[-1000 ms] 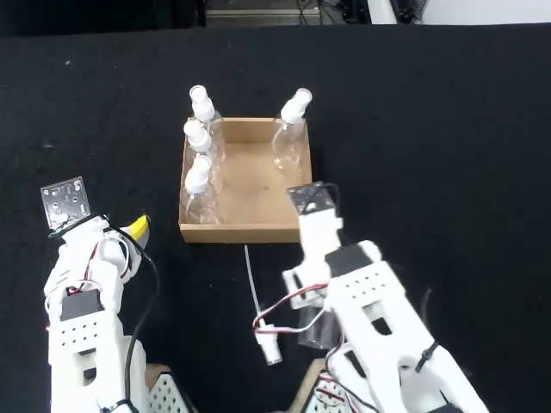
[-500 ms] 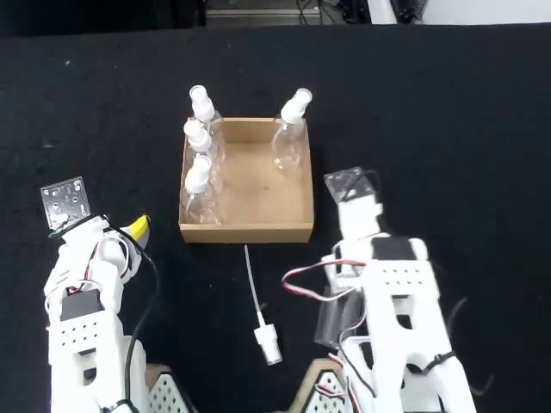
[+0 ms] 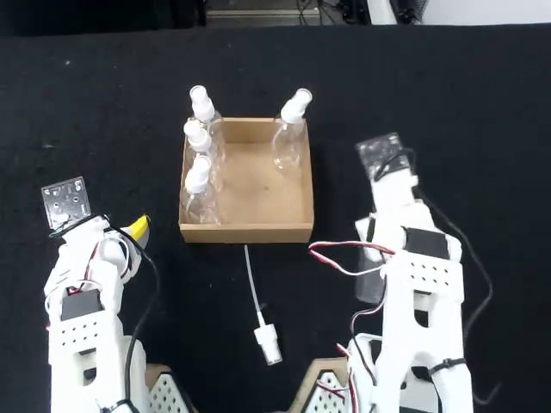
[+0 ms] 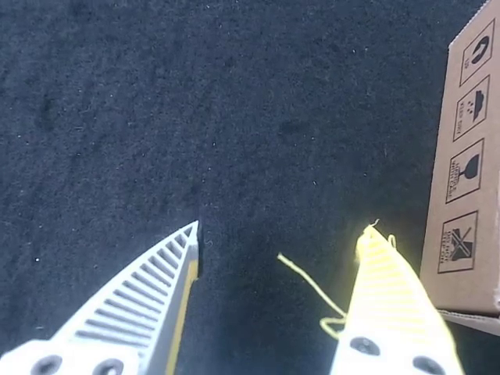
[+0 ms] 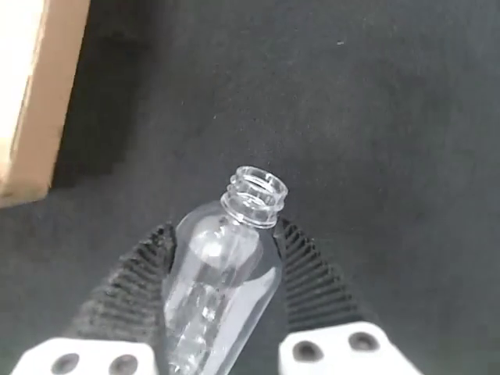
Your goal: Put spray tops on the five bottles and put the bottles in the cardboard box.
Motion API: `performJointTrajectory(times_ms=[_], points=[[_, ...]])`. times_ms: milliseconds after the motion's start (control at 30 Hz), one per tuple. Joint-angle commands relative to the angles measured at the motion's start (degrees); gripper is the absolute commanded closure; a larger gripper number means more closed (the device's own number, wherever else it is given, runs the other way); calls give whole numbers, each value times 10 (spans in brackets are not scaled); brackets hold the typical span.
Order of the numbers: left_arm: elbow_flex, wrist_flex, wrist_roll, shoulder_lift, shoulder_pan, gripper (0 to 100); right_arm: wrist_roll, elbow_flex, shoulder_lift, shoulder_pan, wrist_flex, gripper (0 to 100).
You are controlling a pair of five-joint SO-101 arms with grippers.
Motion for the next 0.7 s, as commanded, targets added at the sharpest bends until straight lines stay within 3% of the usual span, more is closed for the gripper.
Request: performJointTrajectory(times_ms=[0,133,233,400,567,667], points=[[-5,-11,-4,-9,2,712,145,-37,3,38,13,988],[-5,-11,-4,-9,2,712,359,-26,3,81,11,988],[-5,-11,-4,-9,2,712,449,1,3,98,11,987],[-5,-11,-4,-9,2,712,397,45,3,101,10,946],[-4,-11,-4,-9,5,712,244,48,3,101,18,681],[-4,-11,-4,-9,6,712,207,15,1,98,79,567]])
